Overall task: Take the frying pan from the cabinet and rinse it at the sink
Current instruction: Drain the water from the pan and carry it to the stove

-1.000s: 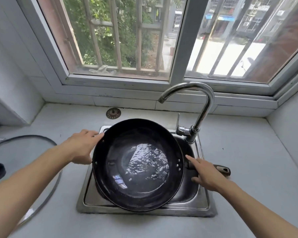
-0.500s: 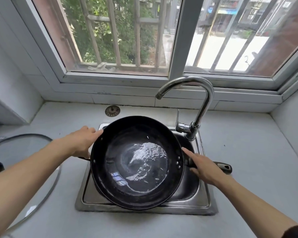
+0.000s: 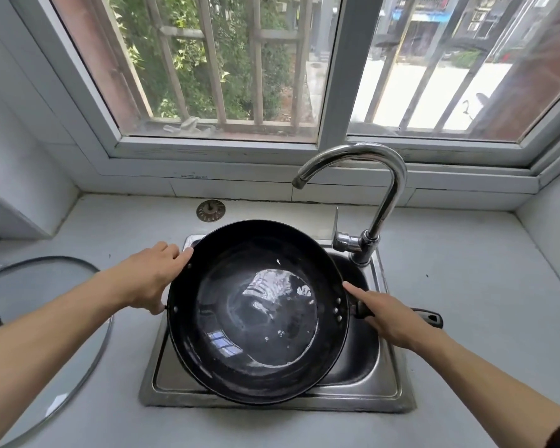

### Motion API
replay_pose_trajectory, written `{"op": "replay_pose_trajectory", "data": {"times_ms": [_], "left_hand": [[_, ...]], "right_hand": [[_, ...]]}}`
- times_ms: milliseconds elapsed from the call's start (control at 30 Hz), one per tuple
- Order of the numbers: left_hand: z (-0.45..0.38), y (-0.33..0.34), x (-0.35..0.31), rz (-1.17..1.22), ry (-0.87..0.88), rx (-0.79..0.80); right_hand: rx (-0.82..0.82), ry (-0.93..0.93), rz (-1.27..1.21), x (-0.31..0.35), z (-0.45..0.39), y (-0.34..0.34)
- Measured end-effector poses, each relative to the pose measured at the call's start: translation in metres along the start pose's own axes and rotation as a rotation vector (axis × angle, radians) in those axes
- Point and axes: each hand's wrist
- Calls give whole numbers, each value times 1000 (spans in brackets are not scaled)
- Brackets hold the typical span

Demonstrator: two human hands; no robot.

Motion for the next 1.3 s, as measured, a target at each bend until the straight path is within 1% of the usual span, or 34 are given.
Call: {"op": "replay_pose_trajectory", "data": {"times_ms": [133, 233, 333, 533, 633, 700, 800, 1033, 1233, 1300], "left_hand": [[8, 9, 8, -86, 23, -47], [13, 18, 12, -87, 38, -152], [12, 20, 14, -72, 5, -222], [5, 12, 15, -21, -63, -341], [1, 15, 12, 8, -76, -409], [-2, 20, 10, 36, -86, -445], [-4, 28, 6, 84, -113, -518], [-9, 44, 6, 105, -139, -648], [-8, 53, 3, 115, -161, -762], [-3, 59, 0, 117, -147, -767]], "right_hand": [[-29, -51, -15, -1, -1, -4], [-51, -75, -32, -4, -5, -8], [-98, -83, -38, -4, -10, -16], [-284, -123, 62, -3, -19, -37], [-402, -125, 124, -1, -23, -46], [-449, -126, 131, 2, -23, -49], [-476, -125, 138, 3, -22, -44], [-537, -135, 114, 6, -21, -25], [-534, -157, 98, 5, -16, -16], [-524, -167, 108, 6, -12, -12]]}}
Point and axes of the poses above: each hand's wrist, its own z-axis away from the middle knuckle, its own y-axis out of the palm, x = y × z, and after that the axes turned 1 degree about z, right-handed
